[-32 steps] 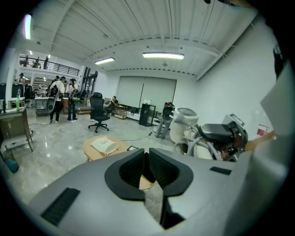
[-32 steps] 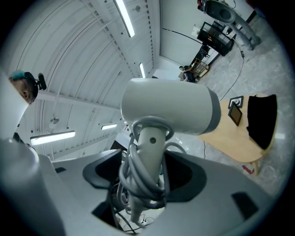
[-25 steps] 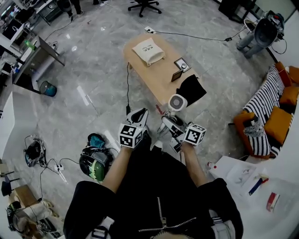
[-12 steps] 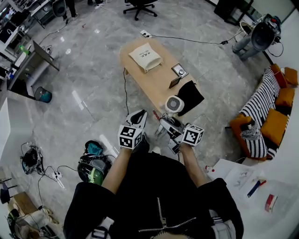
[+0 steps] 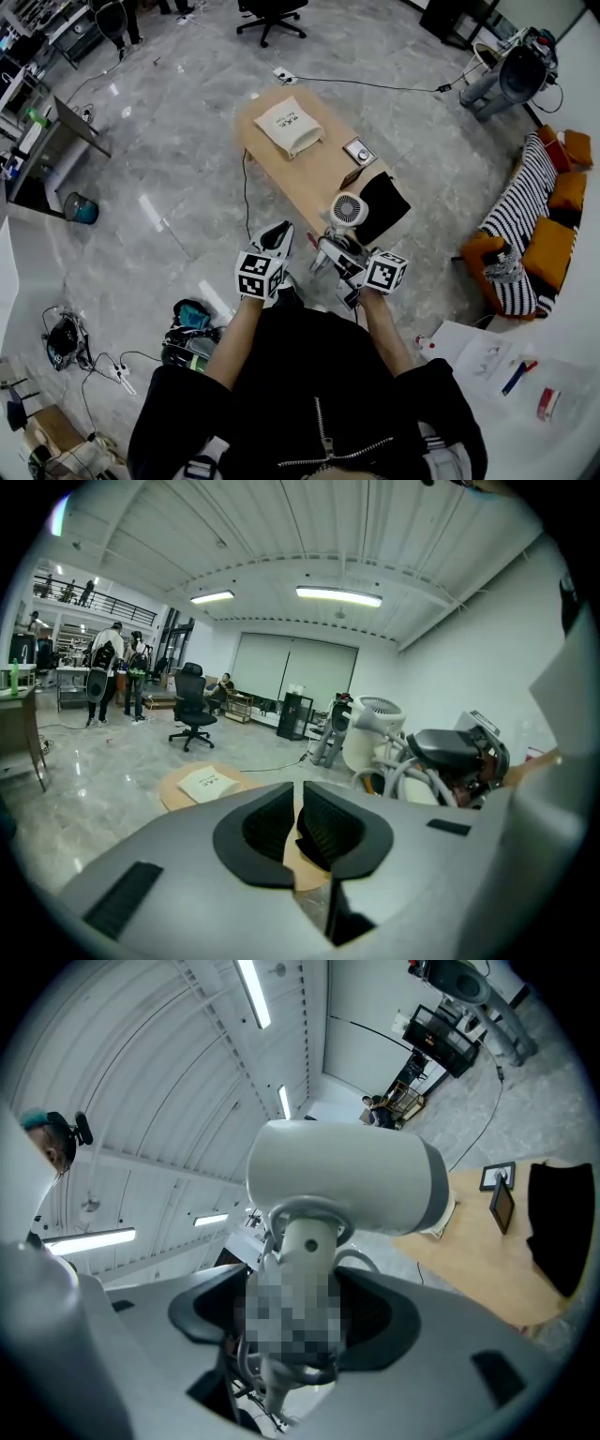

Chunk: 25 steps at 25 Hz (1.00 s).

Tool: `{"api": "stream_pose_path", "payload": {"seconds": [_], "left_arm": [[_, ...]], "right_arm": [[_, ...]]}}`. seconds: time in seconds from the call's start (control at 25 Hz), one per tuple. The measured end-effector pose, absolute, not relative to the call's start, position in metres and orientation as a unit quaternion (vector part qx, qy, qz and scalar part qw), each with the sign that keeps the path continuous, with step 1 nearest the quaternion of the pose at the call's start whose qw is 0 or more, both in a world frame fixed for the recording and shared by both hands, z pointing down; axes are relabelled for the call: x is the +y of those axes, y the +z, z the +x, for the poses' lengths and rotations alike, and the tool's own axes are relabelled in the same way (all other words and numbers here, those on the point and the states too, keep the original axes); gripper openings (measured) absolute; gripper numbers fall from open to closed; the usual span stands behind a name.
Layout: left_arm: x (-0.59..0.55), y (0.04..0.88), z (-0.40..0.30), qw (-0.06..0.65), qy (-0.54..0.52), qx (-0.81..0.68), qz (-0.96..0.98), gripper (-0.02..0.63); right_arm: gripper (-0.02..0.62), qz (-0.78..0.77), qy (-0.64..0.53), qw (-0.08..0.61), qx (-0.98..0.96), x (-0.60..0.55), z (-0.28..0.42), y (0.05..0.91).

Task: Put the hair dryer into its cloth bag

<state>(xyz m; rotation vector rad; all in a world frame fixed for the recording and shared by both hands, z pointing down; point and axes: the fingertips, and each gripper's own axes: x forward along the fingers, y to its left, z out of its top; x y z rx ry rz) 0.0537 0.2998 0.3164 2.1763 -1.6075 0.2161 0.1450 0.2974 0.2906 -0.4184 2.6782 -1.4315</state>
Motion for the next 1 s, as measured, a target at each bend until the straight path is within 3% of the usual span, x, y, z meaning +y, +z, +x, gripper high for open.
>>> {"api": "stream_pose_path", "payload": {"seconds": [1.0], "left_arm": [[0.274,0.34,-0.008,0.24,0.072,-0.552,0.795,0.041]], "right_arm": [[0.293,-0.165,-0.487,0.047,0.856,0.272,0.084,0.299]]}}
